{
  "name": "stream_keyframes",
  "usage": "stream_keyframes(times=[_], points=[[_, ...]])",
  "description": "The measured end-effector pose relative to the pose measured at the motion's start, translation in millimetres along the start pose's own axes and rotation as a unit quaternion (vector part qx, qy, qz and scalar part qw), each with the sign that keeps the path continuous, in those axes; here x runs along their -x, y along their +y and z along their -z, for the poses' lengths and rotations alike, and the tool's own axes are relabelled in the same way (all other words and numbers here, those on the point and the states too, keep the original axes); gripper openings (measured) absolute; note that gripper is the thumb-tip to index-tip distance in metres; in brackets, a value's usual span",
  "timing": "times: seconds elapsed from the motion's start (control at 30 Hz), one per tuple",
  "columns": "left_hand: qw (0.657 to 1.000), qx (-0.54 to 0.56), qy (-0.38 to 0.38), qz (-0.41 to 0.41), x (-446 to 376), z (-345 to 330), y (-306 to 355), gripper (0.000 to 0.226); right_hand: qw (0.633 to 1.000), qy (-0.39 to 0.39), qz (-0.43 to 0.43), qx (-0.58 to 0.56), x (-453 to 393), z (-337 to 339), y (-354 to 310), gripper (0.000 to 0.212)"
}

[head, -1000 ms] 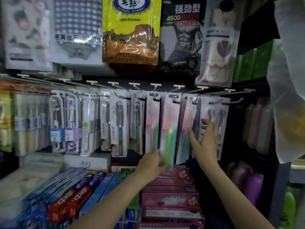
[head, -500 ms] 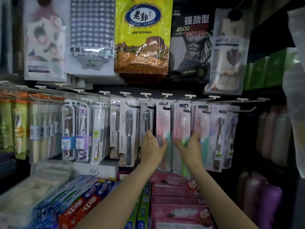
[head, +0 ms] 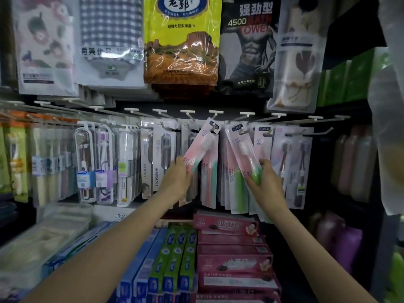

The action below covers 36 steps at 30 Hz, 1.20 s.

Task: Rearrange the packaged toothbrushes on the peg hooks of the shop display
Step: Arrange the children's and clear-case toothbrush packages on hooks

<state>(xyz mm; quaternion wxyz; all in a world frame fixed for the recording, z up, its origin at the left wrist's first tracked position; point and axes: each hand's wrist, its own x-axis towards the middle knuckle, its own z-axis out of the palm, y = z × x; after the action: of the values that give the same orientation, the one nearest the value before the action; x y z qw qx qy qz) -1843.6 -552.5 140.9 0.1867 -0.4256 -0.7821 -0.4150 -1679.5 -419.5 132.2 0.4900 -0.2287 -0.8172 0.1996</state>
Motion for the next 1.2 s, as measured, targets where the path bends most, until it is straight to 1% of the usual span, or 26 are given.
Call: stream_keyframes(times=[0.1, 0.2, 0.27, 0.33, 0.37, 0.43, 0.5, 0.53, 0.6, 0.63, 0.7, 0.77, 0.83, 0.9, 1.0, 1.07, 1.13, 1.2], points=[[0.999, 0.035, -0.024, 0.010, 5.3, -7.3, 3.8, 0.027, 1.000, -0.003, -0.012, -0.020, 2.9, -7.0, -3.9, 0.047], [0.996, 0.076, -0.040, 0.025, 11.4, -21.4, 15.5, 0.015, 1.000, -0.001, -0.004, -0.024, 4.5, -10.8, -3.6, 0.045], [0.996, 0.057, -0.068, 0.027, 17.3, -30.0, 19.2, 0.019, 1.000, 0.007, 0.005, -0.020, 5.1, -12.6, -3.7, 0.044], [0.993, 0.003, -0.112, 0.040, 24.1, -40.5, 12.2, 0.028, 0.999, 0.013, -0.003, -0.033, 5.2, -14.1, -4.1, 0.047], [0.992, -0.016, -0.119, 0.042, 28.3, -44.3, 5.6, 0.027, 0.999, 0.011, -0.006, -0.040, 4.8, -15.2, -4.2, 0.048], [0.995, -0.020, -0.092, 0.019, 39.7, -43.2, -8.4, 0.019, 0.998, 0.001, -0.019, -0.056, 4.5, -17.4, -3.8, 0.047], [0.997, -0.025, -0.053, -0.043, 52.0, -33.3, -21.2, 0.017, 0.998, -0.008, -0.026, -0.057, 9.4, -20.0, -2.9, 0.048], [0.996, -0.027, -0.036, -0.082, 56.7, -26.9, -27.5, 0.018, 0.999, 0.000, -0.023, -0.044, 13.8, -22.3, -2.8, 0.051], [0.991, -0.025, 0.008, -0.129, 62.7, -12.1, -39.2, 0.022, 0.998, 0.059, -0.010, 0.002, 25.4, -28.5, -4.6, 0.061], [0.990, -0.021, 0.037, -0.133, 63.4, -4.7, -45.6, 0.022, 0.995, 0.099, 0.004, 0.028, 31.8, -33.1, -7.2, 0.063], [0.989, -0.011, 0.088, -0.116, 60.8, 8.6, -59.9, 0.020, 0.980, 0.174, 0.063, 0.076, 42.1, -43.1, -17.6, 0.061], [0.990, 0.000, 0.117, -0.076, 57.6, 20.0, -73.8, 0.023, 0.970, 0.187, 0.132, 0.079, 46.3, -53.4, -36.1, 0.054], [0.989, 0.011, 0.142, -0.041, 54.0, 27.0, -89.9, 0.025, 0.966, 0.159, 0.189, 0.075, 45.5, -67.9, -55.8, 0.048], [0.987, 0.008, 0.158, -0.014, 54.0, 33.5, -104.4, 0.025, 0.968, 0.106, 0.218, 0.062, 43.5, -85.6, -74.4, 0.047], [0.986, -0.038, 0.161, -0.004, 57.4, 44.9, -128.0, 0.028, 0.983, -0.001, 0.183, 0.014, 47.5, -116.5, -99.7, 0.037], [0.984, -0.064, 0.163, -0.012, 58.6, 58.1, -145.7, 0.034, 0.985, -0.056, 0.163, -0.007, 51.7, -140.7, -116.1, 0.032], [0.982, -0.099, 0.160, -0.024, 58.0, 73.5, -165.0, 0.040, 0.986, -0.083, 0.146, -0.014, 49.5, -167.7, -129.8, 0.034], [0.977, -0.150, 0.148, -0.035, 54.9, 88.0, -184.2, 0.048, 0.991, -0.084, 0.099, -0.028, 40.6, -195.4, -141.1, 0.042]])
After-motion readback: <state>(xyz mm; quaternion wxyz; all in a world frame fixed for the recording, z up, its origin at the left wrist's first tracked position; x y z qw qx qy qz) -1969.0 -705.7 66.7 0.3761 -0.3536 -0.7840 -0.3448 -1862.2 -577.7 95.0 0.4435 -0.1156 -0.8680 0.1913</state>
